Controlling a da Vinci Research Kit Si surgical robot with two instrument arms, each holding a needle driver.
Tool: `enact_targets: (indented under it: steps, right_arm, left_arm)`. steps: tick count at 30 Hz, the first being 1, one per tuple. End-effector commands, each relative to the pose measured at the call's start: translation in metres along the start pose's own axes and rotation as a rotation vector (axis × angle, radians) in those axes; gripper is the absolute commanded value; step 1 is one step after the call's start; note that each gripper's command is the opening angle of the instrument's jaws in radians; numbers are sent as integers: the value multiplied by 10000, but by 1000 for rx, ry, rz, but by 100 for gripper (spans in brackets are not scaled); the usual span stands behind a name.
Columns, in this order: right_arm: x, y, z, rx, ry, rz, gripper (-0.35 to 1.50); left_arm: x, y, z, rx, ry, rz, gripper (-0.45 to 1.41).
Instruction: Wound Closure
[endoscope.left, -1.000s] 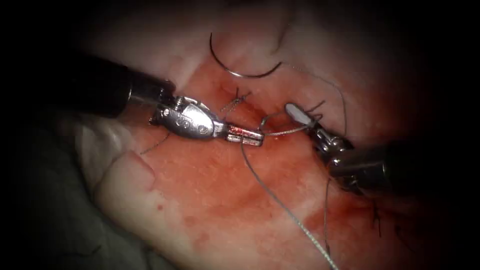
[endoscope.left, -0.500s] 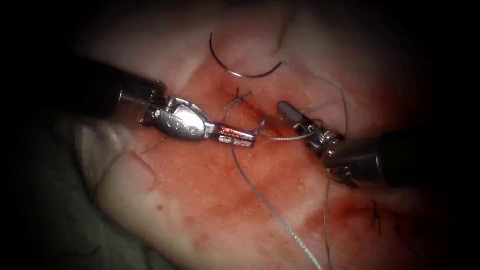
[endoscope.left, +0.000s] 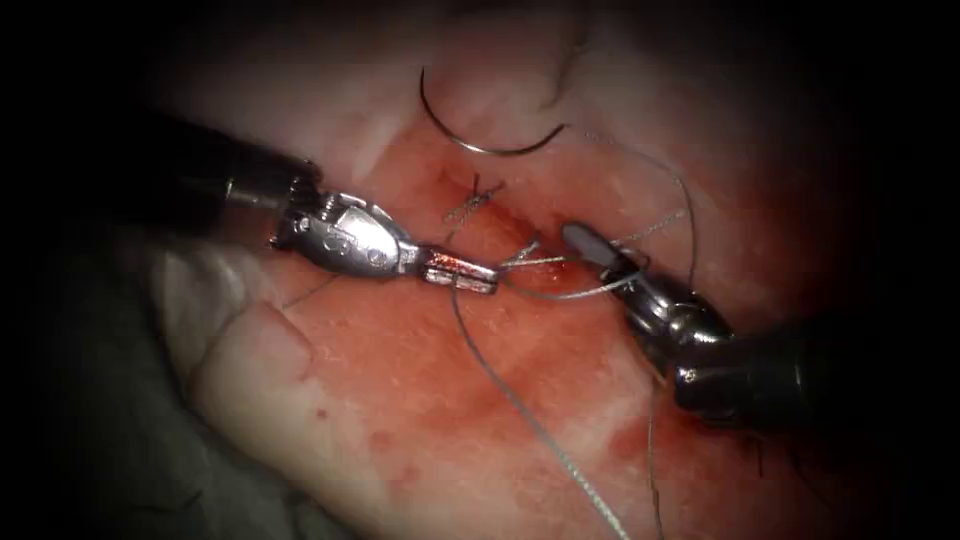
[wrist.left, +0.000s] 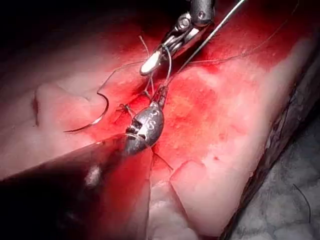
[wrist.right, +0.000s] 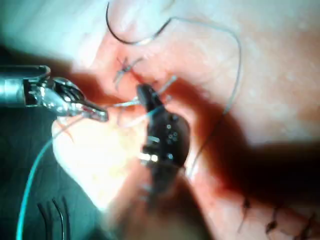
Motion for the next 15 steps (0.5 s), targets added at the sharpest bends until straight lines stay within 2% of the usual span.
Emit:
enact_targets:
  steps: [1,5,11,15]
  right_arm:
    - [-8,-6,1,5,-8,-64,-35]
    - [-11,-17,9,47,-44,-238,-35]
    - [-18,-22,26,37,-60,-429,-35]
    - [-27,-27,31,79,-137,-565,-35]
  left_arm:
    - [-5,0,5,5,-1,-14,-45]
    - [1,-23,-8,33,-9,-55,-45]
    - [13,-60,-20,39,-23,-85,-45]
    - [11,-80,-20,38,-44,-95,-45]
